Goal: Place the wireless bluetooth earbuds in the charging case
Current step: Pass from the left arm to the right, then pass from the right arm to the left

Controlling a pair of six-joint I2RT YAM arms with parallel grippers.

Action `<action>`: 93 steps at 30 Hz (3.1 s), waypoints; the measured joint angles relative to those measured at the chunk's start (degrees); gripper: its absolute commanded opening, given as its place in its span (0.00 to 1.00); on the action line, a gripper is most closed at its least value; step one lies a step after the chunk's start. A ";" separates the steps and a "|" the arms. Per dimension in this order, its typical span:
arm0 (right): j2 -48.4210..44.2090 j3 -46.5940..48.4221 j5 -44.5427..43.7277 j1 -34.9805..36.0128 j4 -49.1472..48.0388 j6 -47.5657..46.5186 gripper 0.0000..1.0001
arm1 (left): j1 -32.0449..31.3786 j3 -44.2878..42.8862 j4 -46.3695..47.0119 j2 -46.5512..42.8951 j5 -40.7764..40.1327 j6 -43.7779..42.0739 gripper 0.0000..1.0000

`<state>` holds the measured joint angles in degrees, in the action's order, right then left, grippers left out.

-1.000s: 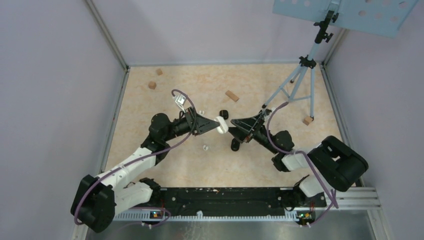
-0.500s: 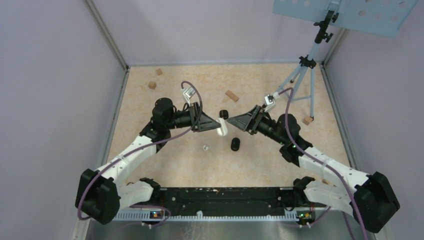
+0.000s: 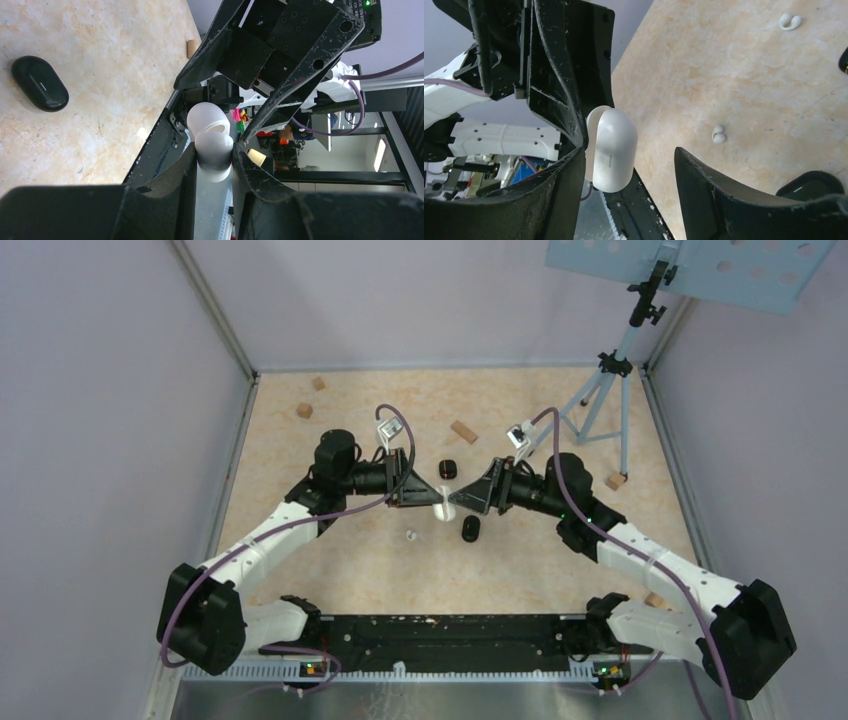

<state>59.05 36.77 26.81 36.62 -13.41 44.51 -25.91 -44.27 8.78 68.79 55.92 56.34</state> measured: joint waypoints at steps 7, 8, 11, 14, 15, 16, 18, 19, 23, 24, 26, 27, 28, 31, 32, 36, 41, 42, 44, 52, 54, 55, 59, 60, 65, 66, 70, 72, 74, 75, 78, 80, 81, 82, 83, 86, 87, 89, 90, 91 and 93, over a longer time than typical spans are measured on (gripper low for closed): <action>2.27 -0.04 5.27 0.09 -2.93 1.07 0.61 | 0.00 0.00 -0.04 0.42 0.22 -0.39 0.00; 2.78 -0.04 5.95 0.13 -3.50 1.20 0.59 | 0.00 0.00 0.00 0.46 0.22 -0.39 0.00; 3.91 -0.04 7.26 0.39 -4.42 1.84 0.53 | 0.00 0.00 0.04 0.48 0.22 -0.39 0.00; 4.90 -0.09 8.44 0.46 -5.62 2.64 0.47 | 0.00 -0.02 0.07 0.48 0.22 -0.42 0.00; 5.14 -0.26 8.68 0.48 -6.32 3.10 0.44 | 0.00 -0.02 0.04 0.48 0.22 -0.42 0.00; 5.25 -0.48 8.79 0.48 -6.78 3.26 0.43 | 0.00 -0.02 0.04 0.48 0.22 -0.46 0.00; 5.35 -0.94 8.85 0.48 -7.34 4.11 0.39 | 0.00 -0.02 0.07 0.48 0.22 -0.52 0.00; 5.35 -1.40 8.85 0.48 -7.98 4.55 0.38 | 0.00 -0.02 0.07 0.48 0.22 -0.52 0.00; 5.60 -2.64 9.09 0.48 -10.62 6.40 0.26 | 0.00 -0.02 0.07 0.48 0.22 -0.59 0.00; 5.68 -2.95 9.05 0.48 -11.21 7.15 0.20 | 0.02 -0.02 0.15 0.48 0.28 -0.61 0.00; 5.81 -3.63 8.85 0.48 -12.41 8.28 0.11 | 0.07 -0.02 0.22 0.48 0.46 -0.81 0.14; 5.84 -3.89 8.81 0.48 -12.92 8.59 0.05 | 0.11 -0.02 0.17 0.48 0.55 -0.90 0.28; 5.84 -4.24 8.76 0.46 -13.60 9.05 0.01 | 0.11 -0.02 0.17 0.48 0.63 -0.98 0.41; 5.84 -4.59 8.52 0.48 -14.43 9.79 0.00 | 0.33 -0.02 0.28 0.46 0.70 -1.11 0.60; 5.84 -4.66 8.41 0.50 -14.49 9.86 0.00 | 0.42 -0.02 0.42 0.37 0.70 -1.27 0.61; 5.70 -5.35 7.56 0.50 -14.27 10.23 0.00 | 1.11 -0.02 0.15 -0.70 0.52 -1.70 0.62; 5.11 -5.42 6.73 0.50 -14.38 10.95 0.00 | 2.36 0.00 -0.22 -3.61 -0.50 -3.37 0.86; 5.03 -5.44 6.58 0.50 -14.58 11.15 0.00 | 2.56 0.02 -0.35 -4.35 -0.94 -3.85 0.91; 4.81 -6.01 6.08 0.50 -15.47 11.82 0.00 | 2.73 0.09 -0.83 -6.08 -2.58 -4.79 0.95; 5.84 -10.25 5.33 0.48 -25.20 18.32 0.00 | 3.23 7.26 -3.69 -21.35 -17.53 -6.78 0.99; 7.45 -11.04 5.42 0.48 -28.61 20.41 0.00 | 3.50 7.39 -3.98 -22.47 -18.49 -6.97 0.99; 8.37 -11.26 5.44 0.48 -30.36 21.57 0.00 | 3.61 7.45 -3.72 -22.47 -18.49 -6.71 0.99; 11.98 -11.32 5.92 0.48 -37.31 25.22 0.00 | 3.76 10.03 -0.61 -20.35 -16.83 -3.39 0.92; 12.72 -11.32 6.01 0.48 -38.80 26.05 0.00 | 3.76 11.13 0.90 -19.43 -16.00 -1.92 0.90; 15.34 -11.34 6.29 0.50 -45.18 29.33 0.00 | 3.76 17.62 10.84 -16.20 -13.00 6.10 0.79; 15.63 -11.37 6.34 0.48 -45.77 29.55 0.00 | 3.76 18.99 13.53 -15.76 -12.59 7.96 0.77; 16.48 -11.39 6.54 0.48 -47.80 30.84 0.00 | 3.76 22.01 23.71 -14.23 -11.80 13.84 0.73; 16.76 -11.39 6.88 0.50 -48.85 31.47 0.00 | 3.76 22.73 28.15 -13.38 -11.78 16.11 0.73; 17.18 -11.39 7.10 0.50 -49.83 31.91 0.00 | 3.76 23.17 31.89 -12.61 -11.74 18.08 0.72; 17.49 -11.39 7.26 0.50 -50.38 32.17 0.00 | 3.76 23.21 33.31 -12.24 -11.74 18.84 0.71; 18.32 -11.37 7.56 0.50 -51.52 32.70 0.00 | 3.76 23.21 36.89 -11.13 -11.74 20.44 0.68; 18.82 -11.37 7.61 0.61 -51.87 33.07 0.00 | 3.76 23.21 38.75 -10.38 -11.54 21.11 0.67; 19.04 -11.37 7.65 0.68 -51.98 33.16 0.00 | 3.76 23.21 39.34 -10.05 -11.43 21.46 0.65; 19.21 -11.37 7.72 0.76 -52.11 33.33 0.00 | 3.76 23.19 39.80 -9.68 -11.21 21.66 0.64; 19.41 -11.37 7.80 0.81 -52.26 33.42 0.00 | 3.76 23.15 40.17 -9.27 -10.88 21.79 0.62; 19.47 -11.37 7.82 0.85 -52.57 33.77 0.00 | 3.76 22.60 40.52 -7.87 -9.62 21.81 0.57; 19.47 -11.37 7.80 0.85 -52.81 33.79 0.00 | 3.76 22.23 40.63 -7.26 -8.94 21.79 0.55; 19.47 -11.37 7.78 0.87 -53.07 33.77 0.00 | 3.76 21.51 41.27 -5.95 -8.02 22.05 0.53; 19.52 -11.37 7.78 0.85 -53.02 33.79 0.00 | 3.76 21.29 41.70 -5.57 -7.67 22.14 0.53; 19.58 -11.37 7.78 0.87 -53.05 33.77 0.00 | 3.76 21.14 41.97 -5.38 -7.41 22.34 0.53; 19.67 -11.37 7.82 0.87 -53.18 33.99 0.00 | 3.76 21.09 42.42 -5.27 -7.26 22.67 0.53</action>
<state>78.72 25.41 34.63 37.50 -66.59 78.50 -22.15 -23.18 51.20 63.53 48.66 79.00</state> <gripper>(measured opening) 0.278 0.530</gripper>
